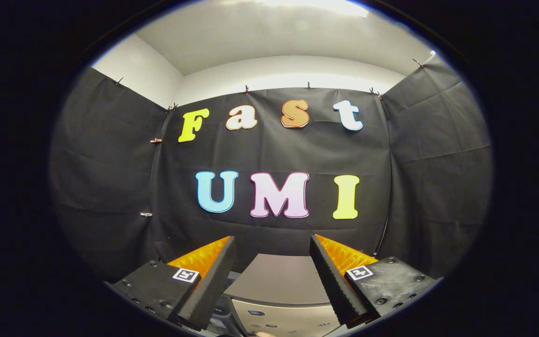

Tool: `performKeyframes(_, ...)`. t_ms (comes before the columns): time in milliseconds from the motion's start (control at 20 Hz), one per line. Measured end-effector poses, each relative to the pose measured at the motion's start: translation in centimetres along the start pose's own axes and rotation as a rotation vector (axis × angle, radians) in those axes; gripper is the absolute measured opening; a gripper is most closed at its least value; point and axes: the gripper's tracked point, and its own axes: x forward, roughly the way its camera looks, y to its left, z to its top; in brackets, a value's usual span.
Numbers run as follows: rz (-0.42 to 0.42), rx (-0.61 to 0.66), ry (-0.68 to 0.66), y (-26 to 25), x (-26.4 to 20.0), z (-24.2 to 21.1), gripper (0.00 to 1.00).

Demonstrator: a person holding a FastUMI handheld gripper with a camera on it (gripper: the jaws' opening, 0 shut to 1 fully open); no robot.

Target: Put the clothes into the washing machine and then close the washing machine lid.

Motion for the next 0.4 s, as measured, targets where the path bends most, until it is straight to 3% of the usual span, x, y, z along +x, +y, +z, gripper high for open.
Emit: performKeyframes(400, 0.001, -0.015, -0.002, -0.4, -1.3, 0.1, 0.99)
